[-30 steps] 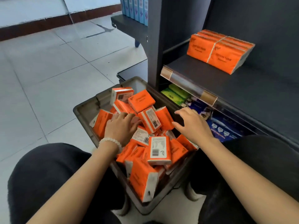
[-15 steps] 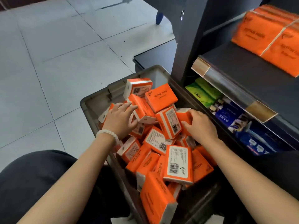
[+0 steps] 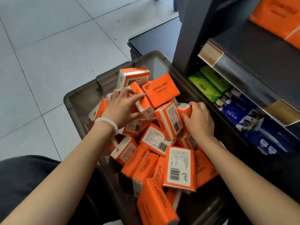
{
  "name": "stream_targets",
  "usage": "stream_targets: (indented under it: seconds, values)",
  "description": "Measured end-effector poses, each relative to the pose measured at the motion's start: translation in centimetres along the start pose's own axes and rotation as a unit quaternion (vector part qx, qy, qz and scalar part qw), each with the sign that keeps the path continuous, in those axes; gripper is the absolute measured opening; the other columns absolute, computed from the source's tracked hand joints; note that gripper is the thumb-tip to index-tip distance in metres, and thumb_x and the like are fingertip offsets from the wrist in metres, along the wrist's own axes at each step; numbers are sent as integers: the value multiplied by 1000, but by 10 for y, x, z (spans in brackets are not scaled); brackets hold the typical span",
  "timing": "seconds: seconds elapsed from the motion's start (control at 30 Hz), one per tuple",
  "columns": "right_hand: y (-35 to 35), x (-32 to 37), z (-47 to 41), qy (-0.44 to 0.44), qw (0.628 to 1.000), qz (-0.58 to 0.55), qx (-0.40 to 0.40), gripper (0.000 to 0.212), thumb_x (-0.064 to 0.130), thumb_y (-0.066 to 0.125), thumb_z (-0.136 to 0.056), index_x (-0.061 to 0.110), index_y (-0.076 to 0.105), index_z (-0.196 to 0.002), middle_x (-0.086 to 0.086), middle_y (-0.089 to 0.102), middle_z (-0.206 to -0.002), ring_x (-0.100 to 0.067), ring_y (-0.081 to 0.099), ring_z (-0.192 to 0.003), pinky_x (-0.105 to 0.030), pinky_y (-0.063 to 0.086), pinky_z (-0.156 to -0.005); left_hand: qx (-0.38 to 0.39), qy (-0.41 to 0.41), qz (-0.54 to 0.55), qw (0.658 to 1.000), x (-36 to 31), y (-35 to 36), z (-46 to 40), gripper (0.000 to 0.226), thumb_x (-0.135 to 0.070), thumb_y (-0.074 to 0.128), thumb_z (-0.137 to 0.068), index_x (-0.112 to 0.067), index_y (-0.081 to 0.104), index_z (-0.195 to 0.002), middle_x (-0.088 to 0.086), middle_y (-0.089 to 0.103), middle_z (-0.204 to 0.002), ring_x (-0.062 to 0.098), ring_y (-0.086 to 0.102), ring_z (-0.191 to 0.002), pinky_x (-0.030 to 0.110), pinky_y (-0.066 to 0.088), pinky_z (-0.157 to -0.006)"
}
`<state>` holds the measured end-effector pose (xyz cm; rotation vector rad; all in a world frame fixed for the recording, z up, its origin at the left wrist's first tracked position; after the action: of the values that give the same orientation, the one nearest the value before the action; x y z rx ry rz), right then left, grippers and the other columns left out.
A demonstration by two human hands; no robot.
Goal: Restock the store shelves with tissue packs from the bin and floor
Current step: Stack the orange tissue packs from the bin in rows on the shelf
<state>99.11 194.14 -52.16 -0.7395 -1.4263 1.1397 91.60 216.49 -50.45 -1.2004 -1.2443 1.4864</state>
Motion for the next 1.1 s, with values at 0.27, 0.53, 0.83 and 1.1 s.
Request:
stream_targets:
  seconds: [0.27, 0.53, 0.83, 1.1]
  values:
    - [-2, -5, 3, 14, 998, -55, 3, 37, 26, 65, -86, 16, 49, -118, -6, 58, -116, -23, 59, -103, -28, 44, -71, -27, 71, 35, 996, -16, -2, 8, 56, -49, 67, -75, -24, 55, -123, -1, 44, -142, 24, 25, -139, 56, 10, -111]
    - [-27, -2, 15, -13, 998, -57, -6, 54, 28, 62, -88, 14, 43, -136, -7, 49, -128, -22, 52, -112, -27, 41, -78, -17, 94, 30, 995, -38, -9, 16, 43, -42, 66, -81, -28, 58, -121, -1, 53, -131, 22, 41, -130, 59, 17, -108]
    - [-121, -13, 53, -78, 984, -140, -77, 47, 20, 64, -84, 11, 55, -129, -6, 53, -121, -21, 50, -112, -22, 36, -88, -62, 119, 91, 987, -99, -61, 37, 40, -46, 57, -86, -25, 59, -120, 1, 58, -122, 25, 51, -118, 52, 28, -107]
    - [-272, -65, 97, -107, 943, -187, -254, 41, 16, 71, -80, 10, 62, -120, -2, 57, -113, -6, 50, -103, -10, 33, -89, -141, 171, 114, 968, -204, -159, 24, 44, -51, 52, -88, -29, 54, -127, 0, 57, -119, 21, 53, -109, 48, 40, -97]
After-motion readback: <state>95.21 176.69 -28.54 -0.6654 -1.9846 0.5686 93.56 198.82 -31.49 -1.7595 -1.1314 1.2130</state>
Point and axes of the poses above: each hand's wrist, its own z-axis away from the middle knuckle, its own y-axis out of the palm, x = y × z, the point moved 9 cm from there along -z, towards the middle knuckle
